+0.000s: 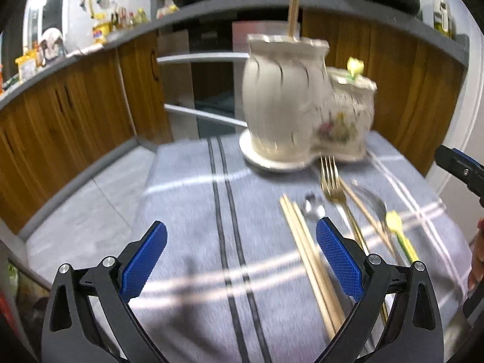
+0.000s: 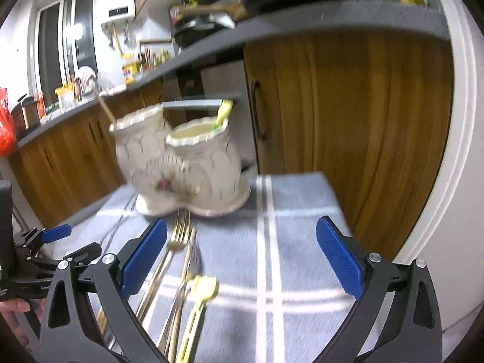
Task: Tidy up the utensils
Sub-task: 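Open both tools and bring them back over the remaining utensils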
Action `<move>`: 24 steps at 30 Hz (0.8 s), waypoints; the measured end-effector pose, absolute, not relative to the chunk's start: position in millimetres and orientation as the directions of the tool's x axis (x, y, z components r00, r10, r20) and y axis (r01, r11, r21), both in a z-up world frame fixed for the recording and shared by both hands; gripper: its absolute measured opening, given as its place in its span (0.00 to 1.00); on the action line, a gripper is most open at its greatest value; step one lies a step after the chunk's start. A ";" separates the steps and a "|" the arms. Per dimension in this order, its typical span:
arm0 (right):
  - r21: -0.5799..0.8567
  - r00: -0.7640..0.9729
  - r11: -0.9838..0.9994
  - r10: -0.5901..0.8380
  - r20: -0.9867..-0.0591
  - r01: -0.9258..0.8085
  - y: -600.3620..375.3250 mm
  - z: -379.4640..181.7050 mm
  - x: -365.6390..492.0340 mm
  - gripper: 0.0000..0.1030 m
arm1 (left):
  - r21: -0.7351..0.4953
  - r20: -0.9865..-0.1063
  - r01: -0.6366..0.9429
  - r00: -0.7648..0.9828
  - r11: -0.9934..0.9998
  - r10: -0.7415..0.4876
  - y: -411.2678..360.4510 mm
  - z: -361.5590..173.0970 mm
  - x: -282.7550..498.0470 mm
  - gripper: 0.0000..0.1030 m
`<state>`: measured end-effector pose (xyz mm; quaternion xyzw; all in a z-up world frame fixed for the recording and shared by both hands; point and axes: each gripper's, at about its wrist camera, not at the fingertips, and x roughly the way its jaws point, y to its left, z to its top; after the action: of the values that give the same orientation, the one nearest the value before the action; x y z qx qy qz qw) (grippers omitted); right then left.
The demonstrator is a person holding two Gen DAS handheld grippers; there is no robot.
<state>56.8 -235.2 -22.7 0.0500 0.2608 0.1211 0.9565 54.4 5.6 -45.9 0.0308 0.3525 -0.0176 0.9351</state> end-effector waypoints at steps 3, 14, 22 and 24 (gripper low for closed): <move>0.155 0.806 0.965 0.263 -0.529 -0.213 -230.7 -30.9 55.4 0.95 | 0.038 -0.690 0.074 0.724 0.997 -0.028 3.7 -52.0 48.2 0.94; 0.161 0.791 0.966 0.259 -0.554 -0.203 -234.1 -35.0 53.6 0.95 | 0.071 -0.756 0.131 0.653 0.989 -0.033 -13.8 -65.8 39.6 0.62; 0.171 0.794 0.965 0.261 -0.549 -0.199 -242.2 -32.7 55.1 0.95 | 0.029 -0.781 0.138 0.621 0.990 -0.064 -22.1 -64.5 39.1 0.54; 0.177 0.796 0.963 0.266 -0.544 -0.201 -243.4 -31.5 54.5 0.95 | 0.021 -0.782 0.131 0.619 0.991 -0.065 -21.9 -63.4 39.2 0.50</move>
<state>54.5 -243.4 -31.5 0.0551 0.2949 0.1236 0.9459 39.2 -21.9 -63.4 0.0381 0.4329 -0.0546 0.8990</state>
